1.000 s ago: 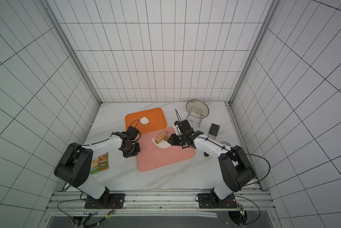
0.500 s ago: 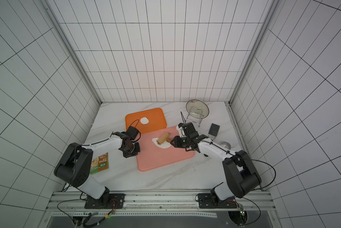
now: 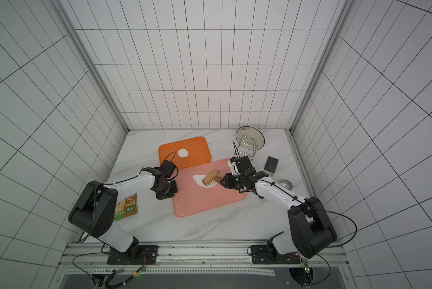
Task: Roll out the dumpling wrappers from the dough
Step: Flatten out the dough on the work surface.
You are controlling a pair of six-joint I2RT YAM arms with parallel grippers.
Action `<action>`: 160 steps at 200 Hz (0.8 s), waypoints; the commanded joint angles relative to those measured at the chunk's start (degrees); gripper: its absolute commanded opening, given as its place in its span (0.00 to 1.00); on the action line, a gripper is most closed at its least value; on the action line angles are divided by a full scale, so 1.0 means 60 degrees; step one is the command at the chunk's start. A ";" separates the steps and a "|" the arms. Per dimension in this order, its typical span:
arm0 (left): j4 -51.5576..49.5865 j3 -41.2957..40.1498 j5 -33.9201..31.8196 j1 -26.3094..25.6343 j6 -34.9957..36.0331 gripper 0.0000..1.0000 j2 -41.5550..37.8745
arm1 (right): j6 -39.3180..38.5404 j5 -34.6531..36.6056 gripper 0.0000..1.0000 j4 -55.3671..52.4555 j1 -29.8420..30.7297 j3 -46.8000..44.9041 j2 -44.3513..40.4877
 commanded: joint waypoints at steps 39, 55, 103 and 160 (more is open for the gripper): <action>0.0565 -0.0313 -0.0731 0.0099 -0.0106 0.00 0.0423 | 0.0333 0.1546 0.00 -0.1520 0.0425 0.0170 0.1811; 0.0559 -0.0293 -0.0723 0.0099 -0.0106 0.00 0.0421 | 0.0355 0.1556 0.00 -0.1625 0.0451 0.0023 0.1568; 0.0543 -0.0284 -0.0731 0.0113 -0.0106 0.00 0.0426 | 0.0394 0.1410 0.00 -0.2377 -0.0001 -0.1473 -0.0170; 0.0603 -0.0293 -0.0628 0.0113 -0.0083 0.00 0.0481 | -0.0555 0.1973 0.00 -0.3166 0.0437 -0.1069 -0.0678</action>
